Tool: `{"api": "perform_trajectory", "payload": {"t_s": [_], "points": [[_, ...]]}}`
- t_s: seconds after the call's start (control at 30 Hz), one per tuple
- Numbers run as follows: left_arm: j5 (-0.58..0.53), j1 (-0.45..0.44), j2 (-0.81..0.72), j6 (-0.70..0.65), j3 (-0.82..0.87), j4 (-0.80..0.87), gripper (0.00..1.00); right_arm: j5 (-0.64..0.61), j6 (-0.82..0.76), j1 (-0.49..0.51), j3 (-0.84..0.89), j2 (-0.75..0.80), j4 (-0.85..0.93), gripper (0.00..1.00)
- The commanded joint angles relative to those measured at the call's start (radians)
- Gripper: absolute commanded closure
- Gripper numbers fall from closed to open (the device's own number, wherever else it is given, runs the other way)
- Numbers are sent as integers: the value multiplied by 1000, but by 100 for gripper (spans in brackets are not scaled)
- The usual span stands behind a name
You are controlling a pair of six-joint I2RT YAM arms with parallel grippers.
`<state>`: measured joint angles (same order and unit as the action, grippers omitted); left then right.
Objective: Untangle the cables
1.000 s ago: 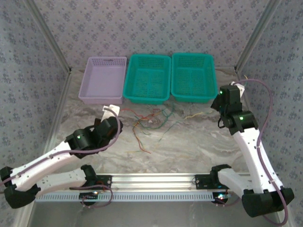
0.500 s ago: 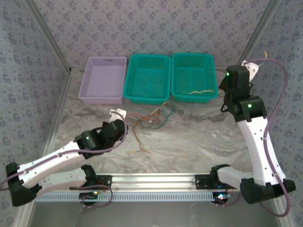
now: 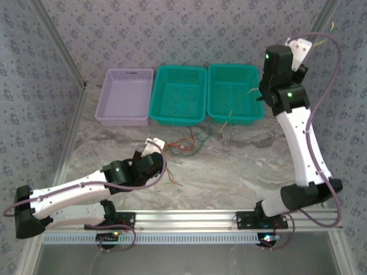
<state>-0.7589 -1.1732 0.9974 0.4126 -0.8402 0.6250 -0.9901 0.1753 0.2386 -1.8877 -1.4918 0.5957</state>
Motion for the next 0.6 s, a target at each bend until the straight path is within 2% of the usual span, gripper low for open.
{"api": "perform_trajectory", "payload": {"t_s": [0.0, 0.17, 0.3, 0.57], "points": [[-29, -12, 7, 22, 1, -23, 100, -139, -161, 9, -86, -76, -139, 100], [-46, -32, 9, 26, 11, -25, 100, -128, -181, 17, -187, -180, -176, 100], [-47, -34, 1, 28, 19, -26, 100, -176, -345, 14, -278, -282, -316, 100], [-57, -43, -9, 20, 42, -50, 100, -177, -354, 42, -268, -397, -349, 100]]}}
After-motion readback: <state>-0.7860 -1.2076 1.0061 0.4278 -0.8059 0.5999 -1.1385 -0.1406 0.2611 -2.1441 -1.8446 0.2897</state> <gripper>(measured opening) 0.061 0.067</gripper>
